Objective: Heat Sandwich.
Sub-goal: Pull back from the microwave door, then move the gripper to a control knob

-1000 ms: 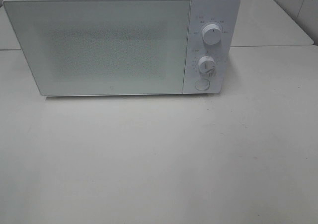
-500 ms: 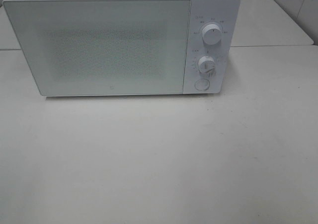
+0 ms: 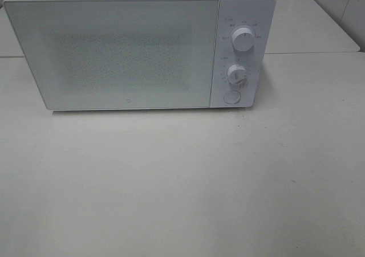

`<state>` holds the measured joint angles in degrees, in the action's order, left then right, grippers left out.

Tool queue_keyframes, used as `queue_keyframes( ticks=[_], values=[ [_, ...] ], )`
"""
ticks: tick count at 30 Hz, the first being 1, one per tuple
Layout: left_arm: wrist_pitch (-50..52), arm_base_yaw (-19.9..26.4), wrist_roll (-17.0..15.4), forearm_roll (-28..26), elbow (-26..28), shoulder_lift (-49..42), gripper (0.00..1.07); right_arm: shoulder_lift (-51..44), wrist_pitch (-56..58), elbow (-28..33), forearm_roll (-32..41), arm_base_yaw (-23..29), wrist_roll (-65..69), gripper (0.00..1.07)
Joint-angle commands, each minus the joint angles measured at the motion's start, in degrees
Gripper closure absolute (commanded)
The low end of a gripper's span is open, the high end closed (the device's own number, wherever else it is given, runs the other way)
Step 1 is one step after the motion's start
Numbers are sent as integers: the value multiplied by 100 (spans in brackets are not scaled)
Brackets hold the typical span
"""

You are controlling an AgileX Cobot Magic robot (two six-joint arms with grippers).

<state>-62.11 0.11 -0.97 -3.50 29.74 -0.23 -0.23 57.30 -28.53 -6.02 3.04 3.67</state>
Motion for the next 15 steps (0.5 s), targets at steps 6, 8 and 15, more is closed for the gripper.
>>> queue_keyframes(
  ticks=[6,8,15],
  values=[
    [86,23,-11,11,-17,-97,9,-86,-34,6,-17,-40,29,32],
    [86,23,-11,11,-17,-97,9,74,-57,-29,-17,-40,29,32],
    [86,23,-11,11,-17,-97,9,573,-510,-143,-11,-40,29,32]
  ],
)
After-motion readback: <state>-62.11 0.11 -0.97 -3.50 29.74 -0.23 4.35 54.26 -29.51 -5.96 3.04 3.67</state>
